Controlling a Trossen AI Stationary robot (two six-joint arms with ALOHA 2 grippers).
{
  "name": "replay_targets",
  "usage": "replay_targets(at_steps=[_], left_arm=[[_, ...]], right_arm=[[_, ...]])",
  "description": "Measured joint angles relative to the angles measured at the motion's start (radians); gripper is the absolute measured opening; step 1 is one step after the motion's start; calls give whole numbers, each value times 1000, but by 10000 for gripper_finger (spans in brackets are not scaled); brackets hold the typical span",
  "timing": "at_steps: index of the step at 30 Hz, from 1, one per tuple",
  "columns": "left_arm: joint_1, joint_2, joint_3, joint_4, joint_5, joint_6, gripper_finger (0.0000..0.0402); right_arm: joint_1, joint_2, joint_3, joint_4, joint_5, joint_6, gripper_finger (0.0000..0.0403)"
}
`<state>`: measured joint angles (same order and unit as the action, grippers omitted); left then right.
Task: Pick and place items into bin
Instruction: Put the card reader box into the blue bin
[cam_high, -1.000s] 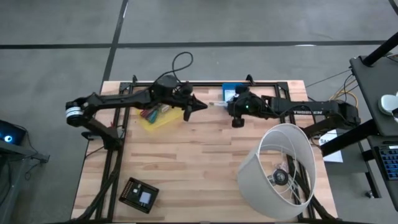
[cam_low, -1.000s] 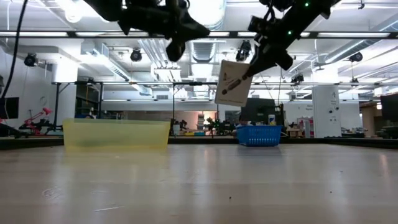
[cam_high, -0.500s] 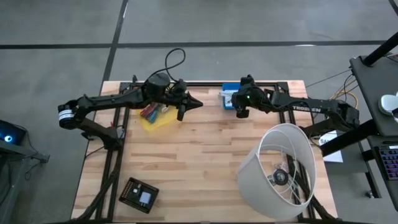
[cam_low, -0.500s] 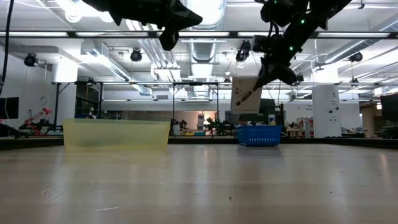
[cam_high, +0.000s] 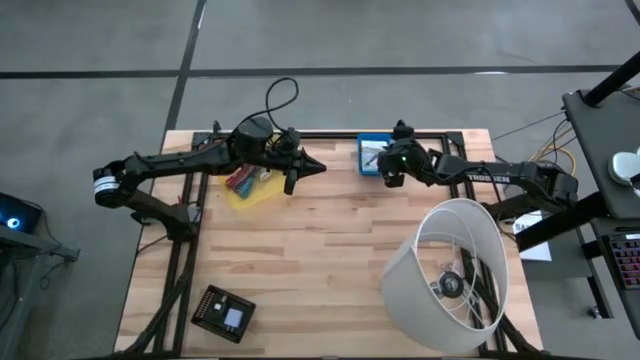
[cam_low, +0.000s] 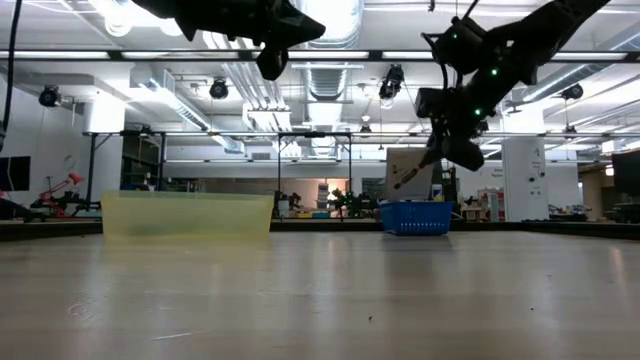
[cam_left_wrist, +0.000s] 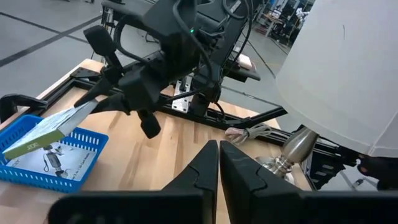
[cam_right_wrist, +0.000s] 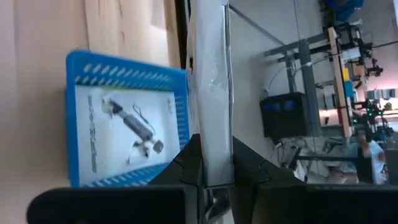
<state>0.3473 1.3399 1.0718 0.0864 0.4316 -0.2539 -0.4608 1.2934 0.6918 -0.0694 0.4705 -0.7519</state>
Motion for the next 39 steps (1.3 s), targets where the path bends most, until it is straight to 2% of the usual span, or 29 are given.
replay_targets(at_steps=[8,15,21,25,30,35,39], left_arm=[[0,0,0,0,0,0,0],[0,0,0,0,0,0,0],[0,0,0,1,0,-1,0],[0,0,0,1,-1,-1,0],[0,0,0,1,-1,-1,0],[0,0,0,2,-1,-1,0],[0,0,0,2,-1,-2,0]], right_arm=[[-21,0,-60,108,-4,-97,29],[-63,0,-73,113,-8,-116,29],[-103,0,-84,112,-159,-117,36],[-105,2,-86,112,-132,-115,57],[-115,23,-87,113,-131,-110,58],[-116,82,-86,111,-132,-72,61],[-116,127,-83,110,-135,-56,84]])
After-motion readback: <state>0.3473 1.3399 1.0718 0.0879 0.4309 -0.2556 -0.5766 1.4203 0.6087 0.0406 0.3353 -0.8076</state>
